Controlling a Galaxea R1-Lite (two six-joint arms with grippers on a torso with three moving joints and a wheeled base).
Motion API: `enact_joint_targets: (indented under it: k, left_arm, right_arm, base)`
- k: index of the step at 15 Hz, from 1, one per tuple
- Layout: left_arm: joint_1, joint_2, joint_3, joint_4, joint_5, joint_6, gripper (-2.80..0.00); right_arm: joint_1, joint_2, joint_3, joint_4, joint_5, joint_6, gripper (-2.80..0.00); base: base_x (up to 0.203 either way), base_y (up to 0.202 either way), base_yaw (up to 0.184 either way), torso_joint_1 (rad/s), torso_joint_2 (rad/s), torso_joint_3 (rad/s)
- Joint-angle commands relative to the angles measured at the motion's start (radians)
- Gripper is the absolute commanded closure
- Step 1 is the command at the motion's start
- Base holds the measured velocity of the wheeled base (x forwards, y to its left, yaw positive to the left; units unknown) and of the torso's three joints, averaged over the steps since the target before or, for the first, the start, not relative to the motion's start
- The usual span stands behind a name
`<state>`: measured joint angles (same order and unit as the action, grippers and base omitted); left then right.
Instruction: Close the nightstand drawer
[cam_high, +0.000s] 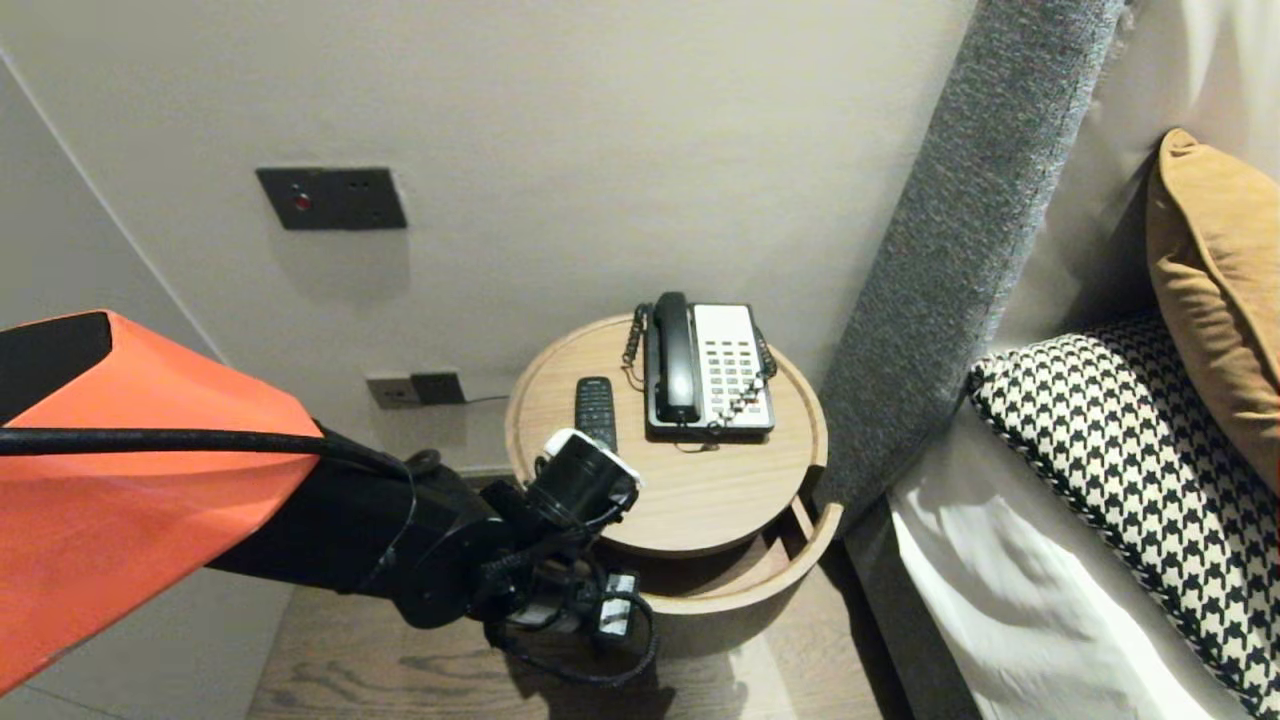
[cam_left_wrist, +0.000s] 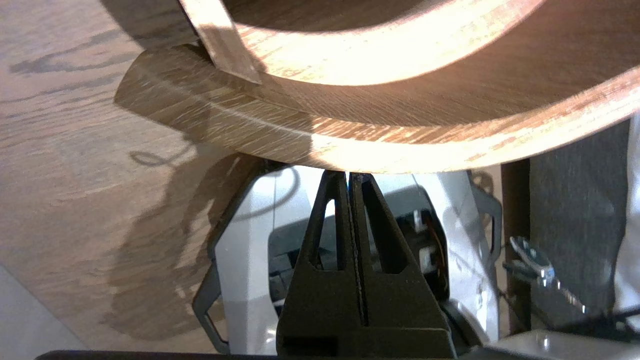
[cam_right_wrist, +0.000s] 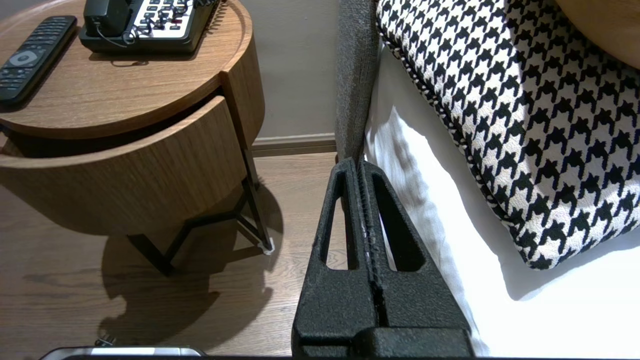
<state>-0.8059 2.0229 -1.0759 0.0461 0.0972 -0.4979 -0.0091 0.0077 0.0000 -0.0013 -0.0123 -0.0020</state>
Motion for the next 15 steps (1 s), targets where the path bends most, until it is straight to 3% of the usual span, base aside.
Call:
enact_joint_targets:
  k: [1,11,15]
  left_arm:
    - [0.016,0.011,-0.018,-0.017,0.022,-0.005,0.0]
    - [0.036,0.025,-0.04,-0.063,0.03,-0.007,0.0]
    - [0.036,0.027,-0.047,-0.064,0.09,-0.013,0.0]
  right_arm:
    - [0.0,0.0,0.002,0.0,0.0,-0.001,0.0]
    - [0.0,0.0,0.002,0.0,0.0,0.0,0.0]
    - [0.0,0.0,0.002,0.0,0.0,0.0,0.0]
  base:
    - [0.0,0.0,0.0,0.0,0.0,0.0]
    - [0.0,0.0,0.0,0.0,0.0,0.0]
    - [0.0,0.0,0.0,0.0,0.0,0.0]
